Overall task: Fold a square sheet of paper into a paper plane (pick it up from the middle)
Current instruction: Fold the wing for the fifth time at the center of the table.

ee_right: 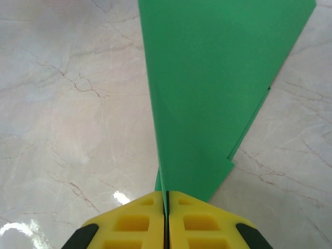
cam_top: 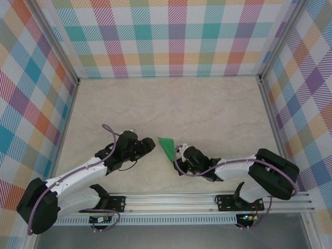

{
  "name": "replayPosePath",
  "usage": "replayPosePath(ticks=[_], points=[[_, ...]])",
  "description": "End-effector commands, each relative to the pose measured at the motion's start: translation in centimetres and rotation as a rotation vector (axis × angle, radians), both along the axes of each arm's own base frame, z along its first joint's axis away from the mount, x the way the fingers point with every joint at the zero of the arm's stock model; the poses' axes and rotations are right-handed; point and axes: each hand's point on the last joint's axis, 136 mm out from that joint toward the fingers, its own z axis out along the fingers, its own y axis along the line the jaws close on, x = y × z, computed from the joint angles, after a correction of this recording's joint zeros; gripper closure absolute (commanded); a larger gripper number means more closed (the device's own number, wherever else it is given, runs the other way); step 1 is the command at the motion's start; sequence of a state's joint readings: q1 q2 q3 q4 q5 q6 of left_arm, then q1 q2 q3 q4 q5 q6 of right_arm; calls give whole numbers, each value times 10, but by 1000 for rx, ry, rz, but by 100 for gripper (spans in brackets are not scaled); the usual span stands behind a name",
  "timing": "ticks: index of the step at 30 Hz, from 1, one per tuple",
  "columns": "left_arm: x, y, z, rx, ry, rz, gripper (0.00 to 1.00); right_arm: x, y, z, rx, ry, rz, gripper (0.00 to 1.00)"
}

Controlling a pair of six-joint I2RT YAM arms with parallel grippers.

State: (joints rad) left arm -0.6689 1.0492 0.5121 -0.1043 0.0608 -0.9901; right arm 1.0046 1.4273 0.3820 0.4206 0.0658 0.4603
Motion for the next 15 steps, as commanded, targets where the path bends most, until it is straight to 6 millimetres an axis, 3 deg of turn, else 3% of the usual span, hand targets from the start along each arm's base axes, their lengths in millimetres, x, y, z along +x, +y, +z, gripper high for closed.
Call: replayPosePath(ticks=[1,5,9,15], points=[[6,-20,5,-83,-14,-39,24,-5,7,7,57,28,19,90],[17,-35,2,-71,10,-70,14,-9,4,0,21,29,50,88],[28,-51,-5,-64,58,-95,13,-9,4,-3,-10,9,81,86],[36,-57,-29,-10,147,-74,13,-10,6,-2,-38,-18,129,83]])
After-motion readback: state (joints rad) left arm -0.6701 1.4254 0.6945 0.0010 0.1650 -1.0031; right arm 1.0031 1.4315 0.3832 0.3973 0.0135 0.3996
